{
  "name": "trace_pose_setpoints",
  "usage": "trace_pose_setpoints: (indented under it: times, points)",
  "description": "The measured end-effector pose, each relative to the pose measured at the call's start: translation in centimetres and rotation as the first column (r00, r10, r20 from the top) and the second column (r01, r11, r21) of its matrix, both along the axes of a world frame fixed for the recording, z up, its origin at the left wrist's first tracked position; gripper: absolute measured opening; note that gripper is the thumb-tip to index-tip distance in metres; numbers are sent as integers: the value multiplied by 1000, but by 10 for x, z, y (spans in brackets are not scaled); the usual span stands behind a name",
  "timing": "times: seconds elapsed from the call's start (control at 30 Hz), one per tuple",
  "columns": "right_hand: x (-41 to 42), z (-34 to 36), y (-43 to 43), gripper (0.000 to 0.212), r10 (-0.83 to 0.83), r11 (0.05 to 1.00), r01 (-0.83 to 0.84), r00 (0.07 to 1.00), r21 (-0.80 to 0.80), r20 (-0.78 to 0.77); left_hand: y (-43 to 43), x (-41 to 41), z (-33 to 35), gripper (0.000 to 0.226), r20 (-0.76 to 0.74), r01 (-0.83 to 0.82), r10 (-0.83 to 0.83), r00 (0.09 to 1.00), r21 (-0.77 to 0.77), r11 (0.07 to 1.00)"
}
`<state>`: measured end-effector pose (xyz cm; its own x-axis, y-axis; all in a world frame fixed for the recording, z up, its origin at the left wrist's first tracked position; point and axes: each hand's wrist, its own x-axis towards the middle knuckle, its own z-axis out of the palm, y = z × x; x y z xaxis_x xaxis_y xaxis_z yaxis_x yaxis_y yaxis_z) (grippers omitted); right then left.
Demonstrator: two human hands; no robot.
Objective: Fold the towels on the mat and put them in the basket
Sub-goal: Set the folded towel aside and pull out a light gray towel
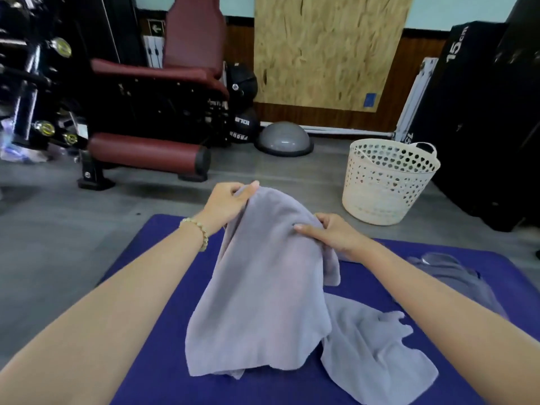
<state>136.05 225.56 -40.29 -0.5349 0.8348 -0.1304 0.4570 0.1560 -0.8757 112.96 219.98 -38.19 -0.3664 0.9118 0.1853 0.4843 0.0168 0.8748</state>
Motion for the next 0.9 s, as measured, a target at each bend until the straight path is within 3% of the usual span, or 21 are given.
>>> trace_pose_setpoints:
  times: [0.13,0.23,0.33,0.43,0.5,0.57,0.63,0.77,0.9]
  points:
    - [21,-83,13,45,-89,988,90,996,-125,15,18,14,-83,53,62,71,-62,996,-149,986]
    - [38,-135,21,32,-141,959,134,990,-248,-11,34,22,-134,52,101,100,-80,992,-218,971]
    - [52,-175,31,17,-278,889,208,953,-409,-118,50,27,-182,46,128,26,15,992,-306,952]
    - [75,-215,44,11,-402,836,343,914,-428,-52,65,35,-231,13,101,-4,52,993,-425,905]
    - [97,-246,50,10,-495,791,458,869,-406,16,77,48,-264,35,34,-13,35,999,-507,862]
    - [122,-274,50,30,-567,732,558,817,-391,103,89,70,-290,41,-14,43,-60,998,-534,844]
    - [150,-299,45,55,-604,665,629,770,-401,206,99,102,-312,45,31,143,-152,988,-568,811]
    - [199,-353,36,108,-542,601,749,639,-280,546,111,166,-360,48,117,353,-375,920,-666,657]
    - [220,-393,28,143,-574,332,849,527,-410,627,111,209,-408,54,153,440,-539,829,-772,459]
